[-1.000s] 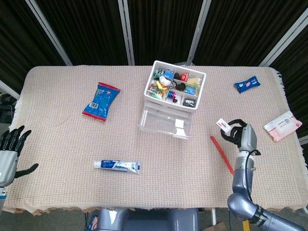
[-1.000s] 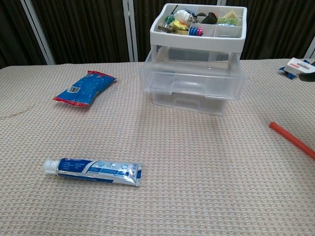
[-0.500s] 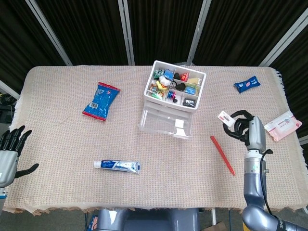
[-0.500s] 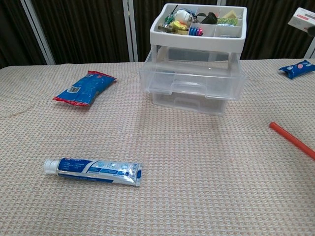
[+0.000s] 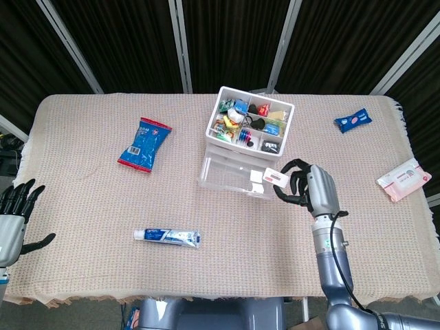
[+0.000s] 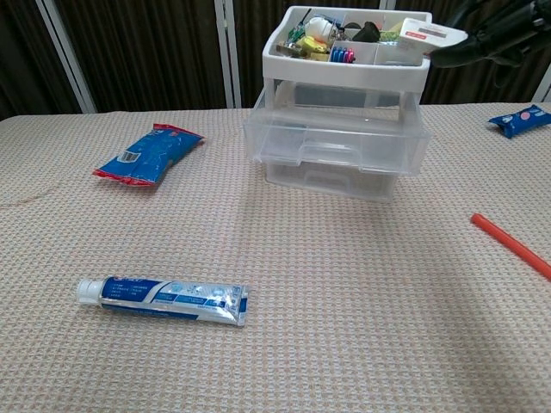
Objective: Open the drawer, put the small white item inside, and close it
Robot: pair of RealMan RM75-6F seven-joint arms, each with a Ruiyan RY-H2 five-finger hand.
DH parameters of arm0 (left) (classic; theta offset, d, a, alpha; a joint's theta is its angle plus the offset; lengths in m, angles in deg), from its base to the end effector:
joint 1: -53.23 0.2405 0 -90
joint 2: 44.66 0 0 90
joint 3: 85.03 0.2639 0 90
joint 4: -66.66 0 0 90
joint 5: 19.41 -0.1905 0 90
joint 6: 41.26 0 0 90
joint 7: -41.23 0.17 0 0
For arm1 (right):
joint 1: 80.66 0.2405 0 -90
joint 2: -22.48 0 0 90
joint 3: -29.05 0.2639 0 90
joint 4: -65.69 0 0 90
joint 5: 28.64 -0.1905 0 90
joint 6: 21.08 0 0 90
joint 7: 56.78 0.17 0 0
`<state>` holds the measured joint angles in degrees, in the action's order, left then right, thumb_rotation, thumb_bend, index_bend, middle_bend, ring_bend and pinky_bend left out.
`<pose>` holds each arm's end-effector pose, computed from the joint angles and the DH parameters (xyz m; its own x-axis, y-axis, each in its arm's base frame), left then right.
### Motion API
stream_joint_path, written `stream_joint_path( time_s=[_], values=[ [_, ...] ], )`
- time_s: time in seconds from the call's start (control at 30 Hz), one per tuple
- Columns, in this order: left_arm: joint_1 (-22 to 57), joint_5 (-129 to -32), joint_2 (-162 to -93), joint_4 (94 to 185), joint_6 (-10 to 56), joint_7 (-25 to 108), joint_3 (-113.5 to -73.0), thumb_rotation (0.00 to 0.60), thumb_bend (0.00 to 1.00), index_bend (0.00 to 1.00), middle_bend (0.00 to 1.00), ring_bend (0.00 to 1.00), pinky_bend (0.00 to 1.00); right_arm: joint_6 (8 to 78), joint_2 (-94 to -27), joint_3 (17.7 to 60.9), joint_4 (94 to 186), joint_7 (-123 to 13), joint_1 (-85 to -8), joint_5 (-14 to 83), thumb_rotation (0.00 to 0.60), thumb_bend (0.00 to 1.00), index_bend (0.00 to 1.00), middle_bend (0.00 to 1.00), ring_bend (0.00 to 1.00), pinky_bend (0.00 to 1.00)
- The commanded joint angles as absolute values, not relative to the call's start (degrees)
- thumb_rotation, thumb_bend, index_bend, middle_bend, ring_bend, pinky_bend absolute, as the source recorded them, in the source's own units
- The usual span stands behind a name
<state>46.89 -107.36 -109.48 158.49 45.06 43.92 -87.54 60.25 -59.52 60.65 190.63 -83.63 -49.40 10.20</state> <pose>-0.2993 0.2126 0.1772 0.4366 -0.0264 0.8993 0.8968 -0.0661 -0.4374 -0.1133 -0.3283 0.1170 -0.2246 -0.0650 0.9723 -0.9731 0.0685 -0.2201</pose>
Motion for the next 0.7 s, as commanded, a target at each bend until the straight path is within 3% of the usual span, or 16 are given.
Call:
stream_joint_path(
  time_s=[0.03, 0.4, 0.7],
  values=[
    [46.9, -107.4, -109.4, 158.5, 45.1, 43.7, -87.5, 0.6, 0.14, 0.09, 0.0, 0.0, 0.0, 62.7, -63.4, 61.7, 188.1, -88.1, -44.6, 6.9, 0.6, 0.2, 0.65, 0.81, 0.81, 0.61],
    [46.9, -107.4, -109.1, 158.5, 45.1, 42.7, -87.6, 0.6, 0.13, 0.09, 0.0, 0.0, 0.0, 67.4, -69.9, 65.0, 180.4, -93.5, -36.6, 0.7, 0.6, 0.2, 0.62, 0.81, 0.81, 0.61],
    [46.8, -107.2, -108.9, 158.7, 44.8, 42.5, -87.6, 0.6, 0.14, 0.09, 0.0, 0.0, 0.0, 68.4, -70.7, 64.8, 179.5, -93.7, -35.4, -0.2, 0.6, 0.2, 0.37, 0.81, 0.81, 0.61]
  ],
)
